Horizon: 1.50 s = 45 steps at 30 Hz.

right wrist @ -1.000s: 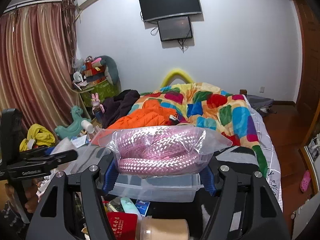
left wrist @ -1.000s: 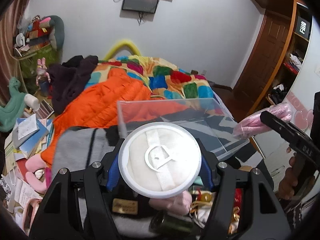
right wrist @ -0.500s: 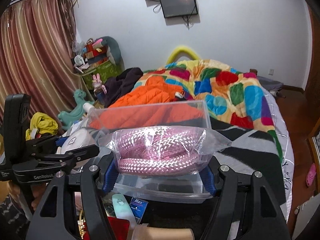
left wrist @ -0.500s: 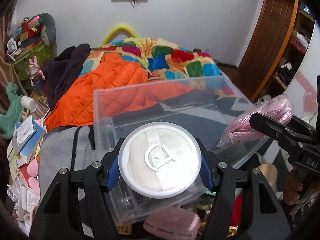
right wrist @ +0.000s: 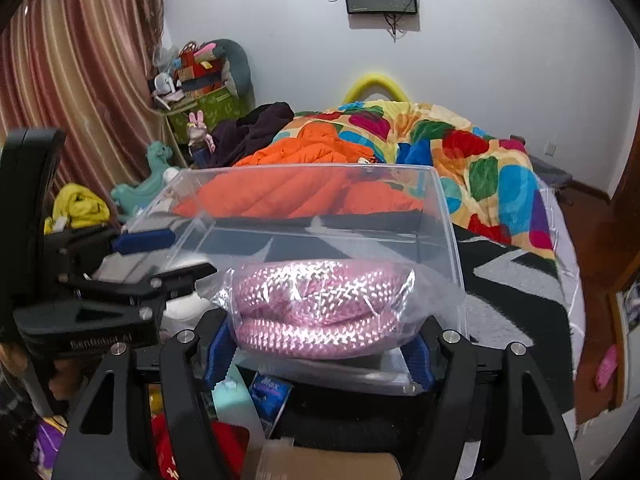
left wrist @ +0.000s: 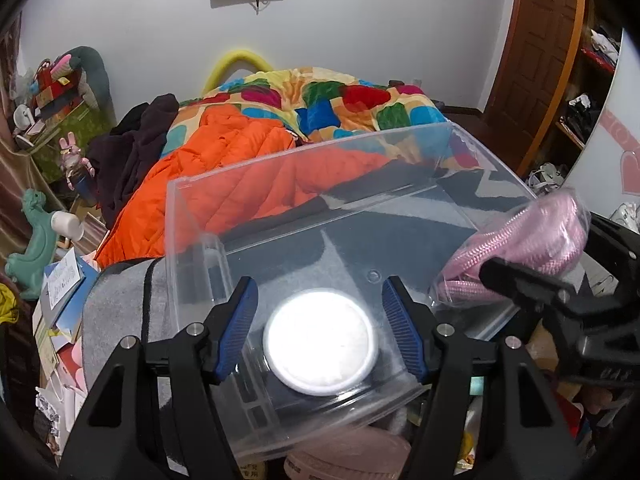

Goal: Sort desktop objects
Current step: 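Lower both held items into the clear plastic box and open both grippers, then move the right gripper to the cream cylindrical jar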

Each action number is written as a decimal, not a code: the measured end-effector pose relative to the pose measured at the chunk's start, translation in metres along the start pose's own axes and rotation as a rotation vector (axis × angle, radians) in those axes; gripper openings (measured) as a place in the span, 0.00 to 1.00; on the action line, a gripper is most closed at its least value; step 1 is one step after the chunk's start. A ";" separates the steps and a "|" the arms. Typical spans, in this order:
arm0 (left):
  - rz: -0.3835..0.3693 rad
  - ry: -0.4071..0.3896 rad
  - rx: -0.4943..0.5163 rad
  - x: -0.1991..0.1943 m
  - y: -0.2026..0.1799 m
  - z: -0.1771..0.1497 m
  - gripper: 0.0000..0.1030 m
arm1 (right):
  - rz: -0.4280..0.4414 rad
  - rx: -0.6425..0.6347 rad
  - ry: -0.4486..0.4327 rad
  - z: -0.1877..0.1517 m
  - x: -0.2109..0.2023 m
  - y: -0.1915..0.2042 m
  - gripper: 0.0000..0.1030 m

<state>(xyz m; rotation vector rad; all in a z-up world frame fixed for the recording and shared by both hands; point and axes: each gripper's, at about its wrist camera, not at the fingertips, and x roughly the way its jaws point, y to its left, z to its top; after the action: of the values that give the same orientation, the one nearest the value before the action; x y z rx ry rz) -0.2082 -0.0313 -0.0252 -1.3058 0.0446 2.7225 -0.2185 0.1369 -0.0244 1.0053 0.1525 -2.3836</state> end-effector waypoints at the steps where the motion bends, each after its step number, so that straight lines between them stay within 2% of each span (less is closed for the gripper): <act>1: 0.001 0.002 0.002 0.000 0.000 -0.001 0.63 | -0.010 -0.014 -0.001 -0.001 -0.001 0.002 0.65; 4: 0.016 -0.005 0.007 -0.004 -0.001 -0.002 0.63 | -0.038 -0.036 -0.015 -0.003 -0.007 0.007 0.66; 11: 0.008 -0.006 -0.010 -0.016 0.002 -0.006 0.64 | -0.056 -0.062 -0.027 -0.008 -0.023 0.015 0.75; 16: -0.013 -0.029 -0.047 -0.035 0.008 -0.013 0.74 | -0.061 -0.062 -0.053 -0.014 -0.040 0.017 0.79; 20: -0.027 -0.040 -0.043 -0.051 0.009 -0.021 0.75 | -0.065 -0.058 -0.063 -0.020 -0.052 0.017 0.79; 22: 0.004 -0.050 -0.036 -0.060 0.009 -0.027 0.82 | -0.063 -0.055 -0.068 -0.024 -0.059 0.016 0.79; 26: 0.039 -0.065 -0.023 -0.073 0.014 -0.038 0.83 | -0.062 -0.049 -0.072 -0.031 -0.068 0.013 0.79; 31: 0.045 -0.042 -0.055 -0.079 0.028 -0.052 0.84 | -0.065 -0.035 -0.068 -0.041 -0.076 0.009 0.82; 35: 0.018 -0.009 -0.105 -0.076 0.042 -0.065 0.84 | -0.081 -0.047 -0.060 -0.052 -0.079 0.010 0.82; 41: 0.011 0.012 -0.136 -0.075 0.047 -0.083 0.84 | -0.137 -0.089 -0.052 -0.071 -0.079 0.013 0.83; 45: -0.026 0.036 -0.158 -0.073 0.045 -0.096 0.84 | -0.176 -0.101 -0.044 -0.084 -0.079 0.013 0.82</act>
<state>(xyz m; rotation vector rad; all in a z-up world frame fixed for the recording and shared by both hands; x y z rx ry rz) -0.0937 -0.0907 -0.0299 -1.3851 -0.1874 2.7282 -0.1134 0.1860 -0.0281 0.9257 0.3543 -2.5258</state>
